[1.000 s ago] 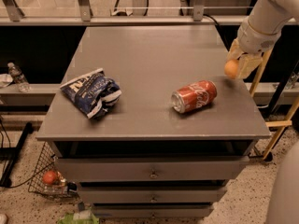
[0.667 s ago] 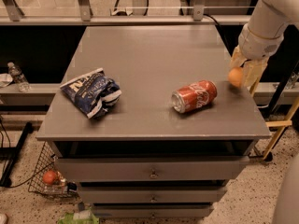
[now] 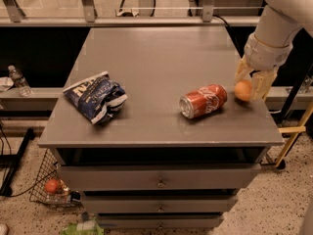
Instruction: Move orange near coke can
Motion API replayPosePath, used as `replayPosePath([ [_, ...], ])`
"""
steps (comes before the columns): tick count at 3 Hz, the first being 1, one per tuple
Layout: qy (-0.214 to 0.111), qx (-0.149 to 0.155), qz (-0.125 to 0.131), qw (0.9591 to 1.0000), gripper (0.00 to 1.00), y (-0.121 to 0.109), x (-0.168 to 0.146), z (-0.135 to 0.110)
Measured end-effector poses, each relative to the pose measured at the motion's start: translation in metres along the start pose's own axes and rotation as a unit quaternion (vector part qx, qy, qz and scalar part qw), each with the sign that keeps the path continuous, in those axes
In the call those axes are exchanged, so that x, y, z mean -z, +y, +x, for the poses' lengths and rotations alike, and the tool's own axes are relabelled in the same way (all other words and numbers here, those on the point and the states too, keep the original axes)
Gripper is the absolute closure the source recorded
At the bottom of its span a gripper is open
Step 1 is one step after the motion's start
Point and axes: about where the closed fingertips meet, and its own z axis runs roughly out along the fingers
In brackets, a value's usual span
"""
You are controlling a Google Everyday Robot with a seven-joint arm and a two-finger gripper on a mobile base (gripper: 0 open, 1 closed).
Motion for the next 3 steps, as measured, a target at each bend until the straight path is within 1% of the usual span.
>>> replayPosePath([
  [1, -0.024, 0.031, -0.005, 0.9992, 1.0, 0.002, -0.001, -0.016],
  [2, -0.041, 0.047, -0.011, 0.998, 0.81, 0.0, -0.005, -0.027],
  [3, -0.039, 0.046, -0.001, 0.9982, 0.59, -0.006, -0.007, -0.026],
])
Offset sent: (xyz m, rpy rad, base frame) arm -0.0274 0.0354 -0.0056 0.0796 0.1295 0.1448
